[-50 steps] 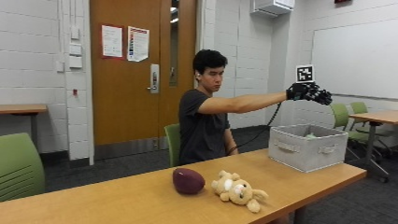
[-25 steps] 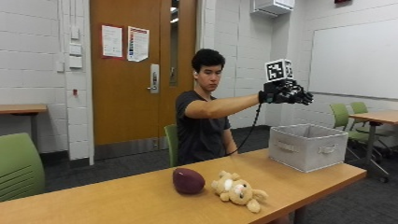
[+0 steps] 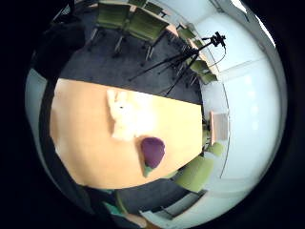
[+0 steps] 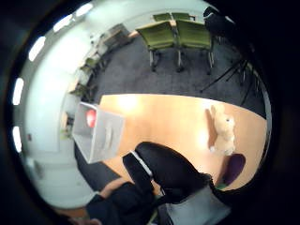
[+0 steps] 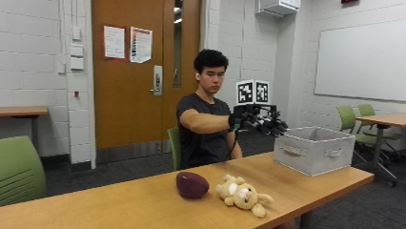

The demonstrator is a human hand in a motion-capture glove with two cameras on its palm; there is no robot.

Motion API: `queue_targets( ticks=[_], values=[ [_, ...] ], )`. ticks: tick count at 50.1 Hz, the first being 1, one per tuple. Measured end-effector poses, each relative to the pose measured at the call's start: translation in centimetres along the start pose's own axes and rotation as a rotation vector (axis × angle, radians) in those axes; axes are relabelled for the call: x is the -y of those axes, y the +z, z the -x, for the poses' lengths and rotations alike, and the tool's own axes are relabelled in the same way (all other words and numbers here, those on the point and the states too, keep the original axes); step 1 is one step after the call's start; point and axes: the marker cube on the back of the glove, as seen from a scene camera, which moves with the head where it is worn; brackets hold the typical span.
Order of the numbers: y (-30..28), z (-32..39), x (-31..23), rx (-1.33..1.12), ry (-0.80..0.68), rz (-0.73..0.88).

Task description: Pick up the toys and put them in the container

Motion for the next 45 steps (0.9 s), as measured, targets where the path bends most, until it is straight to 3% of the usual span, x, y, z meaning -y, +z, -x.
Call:
queue_targets(
  ticks=[27, 45],
  values=[
    [15.6, -7.5, -2.9, 0.078, 0.155, 0.213],
    [20.3, -8.7, -3.7, 0.172, 0.201, 0.289]
  ],
)
